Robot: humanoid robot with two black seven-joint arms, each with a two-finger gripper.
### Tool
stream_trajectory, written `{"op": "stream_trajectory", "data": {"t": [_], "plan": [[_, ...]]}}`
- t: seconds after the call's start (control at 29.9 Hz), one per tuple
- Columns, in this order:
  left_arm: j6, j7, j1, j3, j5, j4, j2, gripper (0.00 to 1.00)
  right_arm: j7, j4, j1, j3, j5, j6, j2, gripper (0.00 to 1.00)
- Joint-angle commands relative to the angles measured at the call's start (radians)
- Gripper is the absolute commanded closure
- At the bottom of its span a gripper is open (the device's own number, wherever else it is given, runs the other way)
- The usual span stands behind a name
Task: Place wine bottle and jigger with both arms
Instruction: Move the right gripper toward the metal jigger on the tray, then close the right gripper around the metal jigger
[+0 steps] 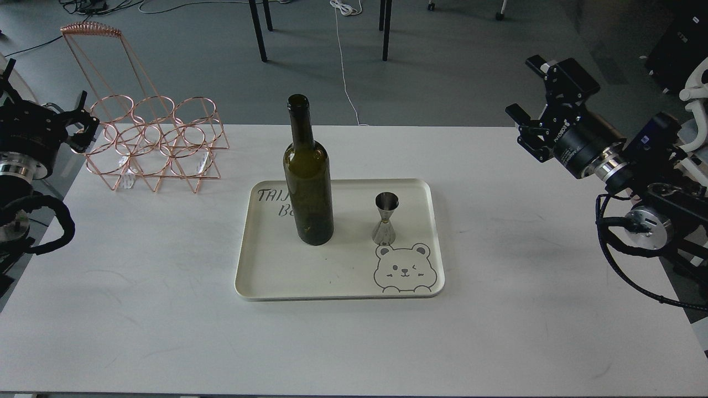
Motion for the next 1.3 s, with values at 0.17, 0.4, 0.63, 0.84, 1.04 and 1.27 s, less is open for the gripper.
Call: {"op": "stream_trajectory", "data": {"t": [0.17, 0.4, 0.63, 0.84, 1.04, 1.27], "plan": [[0.0, 0.0, -0.003, 0.003, 0.002, 0.002, -0.001, 0.02, 0.0, 0.073, 0.174, -0.33, -0.469, -0.144, 0.055, 0.02], [0.0, -0.001, -0.001, 0.003, 0.002, 0.006, 0.008, 0.02, 0.0, 0.06, 0.202, -0.484, -0.755, -0.261, 0.101, 0.02], [0.0, -0.003, 0.0, 0.005, 0.002, 0.006, 0.011, 0.02, 0.0, -0.001, 0.241, -0.574, -0.865, -0.255, 0.114, 0.02], [0.0, -0.003, -0.001, 0.003, 0.002, 0.006, 0.011, 0.02, 0.0, -0.154, 0.271, -0.636, -0.948, -0.261, 0.213, 0.04], [0.0, -0.003, 0.0, 0.005, 0.0, 0.008, 0.014, 0.02, 0.0, -0.277, 0.26, -0.637, -0.951, -0.264, 0.322, 0.1], [0.0, -0.005, 0.003, 0.005, 0.002, 0.006, 0.013, 0.02, 0.0, -0.375, 0.258, -0.637, -0.951, -0.264, 0.414, 0.23]]}}
